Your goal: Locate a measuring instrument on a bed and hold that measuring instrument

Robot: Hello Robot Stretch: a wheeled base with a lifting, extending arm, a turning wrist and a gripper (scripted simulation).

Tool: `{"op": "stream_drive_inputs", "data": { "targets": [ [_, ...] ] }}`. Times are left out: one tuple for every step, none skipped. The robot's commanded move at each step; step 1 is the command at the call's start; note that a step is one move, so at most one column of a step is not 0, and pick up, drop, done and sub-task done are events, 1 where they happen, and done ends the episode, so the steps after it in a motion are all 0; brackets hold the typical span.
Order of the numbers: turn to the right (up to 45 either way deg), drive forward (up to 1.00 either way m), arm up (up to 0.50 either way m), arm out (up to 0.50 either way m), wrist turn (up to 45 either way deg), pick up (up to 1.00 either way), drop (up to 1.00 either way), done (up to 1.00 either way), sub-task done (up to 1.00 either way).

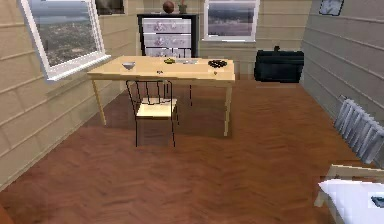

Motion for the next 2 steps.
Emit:
{"op": "stream_drive_inputs", "data": {
  "targets": [
    [0.0, 0.05, 0.0, 0.0, 0.0, 0.0, 0.0, 0.0, 0.0],
    [45.0, 0.0, 0.0, 0.0, 0.0, 0.0, 0.0, 0.0, 0.0]
  ]
}}
